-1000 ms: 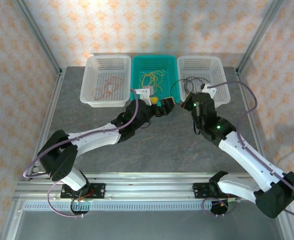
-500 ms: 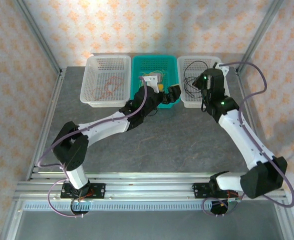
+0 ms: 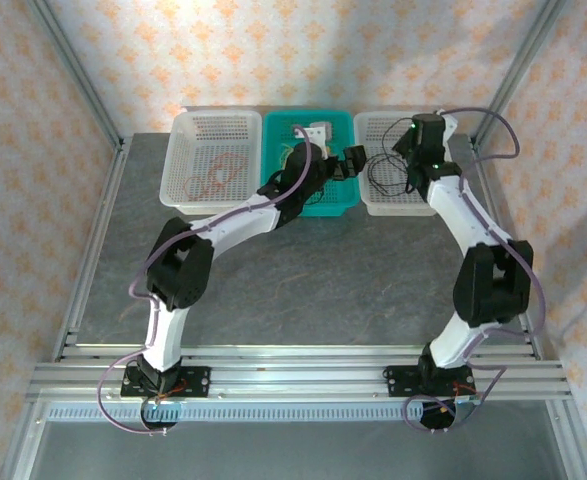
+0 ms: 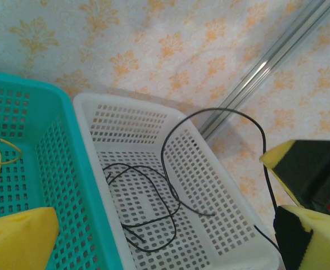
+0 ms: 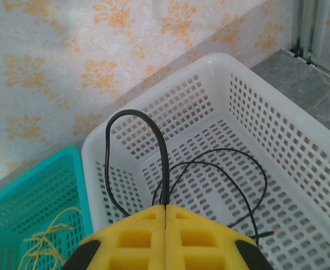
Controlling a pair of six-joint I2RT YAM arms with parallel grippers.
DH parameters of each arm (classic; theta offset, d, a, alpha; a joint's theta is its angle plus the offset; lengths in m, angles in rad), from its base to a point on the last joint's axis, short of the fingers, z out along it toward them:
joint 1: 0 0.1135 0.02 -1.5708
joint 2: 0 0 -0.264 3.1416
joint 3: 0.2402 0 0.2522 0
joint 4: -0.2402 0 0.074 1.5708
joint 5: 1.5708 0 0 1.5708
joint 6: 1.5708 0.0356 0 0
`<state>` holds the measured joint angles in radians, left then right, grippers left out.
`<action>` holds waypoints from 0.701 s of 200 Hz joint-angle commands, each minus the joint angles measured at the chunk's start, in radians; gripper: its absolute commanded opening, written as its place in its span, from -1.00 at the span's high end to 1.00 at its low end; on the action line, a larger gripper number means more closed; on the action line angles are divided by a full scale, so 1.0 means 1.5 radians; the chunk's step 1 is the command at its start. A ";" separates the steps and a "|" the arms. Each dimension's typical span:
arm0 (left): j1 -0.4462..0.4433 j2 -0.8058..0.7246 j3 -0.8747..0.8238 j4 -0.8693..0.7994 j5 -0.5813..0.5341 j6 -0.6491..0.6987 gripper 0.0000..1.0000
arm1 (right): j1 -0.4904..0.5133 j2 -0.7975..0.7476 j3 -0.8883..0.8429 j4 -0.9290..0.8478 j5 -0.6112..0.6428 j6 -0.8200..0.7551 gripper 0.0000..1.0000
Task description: Untangle the cables
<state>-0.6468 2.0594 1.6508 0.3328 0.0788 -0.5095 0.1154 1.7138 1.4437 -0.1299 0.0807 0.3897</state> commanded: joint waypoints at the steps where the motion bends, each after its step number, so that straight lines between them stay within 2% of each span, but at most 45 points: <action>1: 0.003 0.031 0.053 -0.042 0.019 0.023 -0.99 | -0.005 0.050 0.063 0.022 -0.018 0.012 1.00; 46: 0.003 0.068 0.088 -0.058 0.034 0.014 -0.98 | -0.009 0.169 0.159 -0.023 -0.047 0.026 1.00; 90: 0.002 0.075 0.095 -0.090 0.037 0.011 -0.98 | -0.022 0.218 0.169 -0.048 -0.026 0.050 0.49; 140: -0.005 0.065 0.095 -0.120 0.018 0.033 -0.98 | -0.027 0.194 0.145 -0.029 -0.051 0.039 0.18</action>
<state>-0.6472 2.1628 1.7611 0.1940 0.1234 -0.4950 0.0776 2.0510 1.6646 -0.1814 0.0200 0.4583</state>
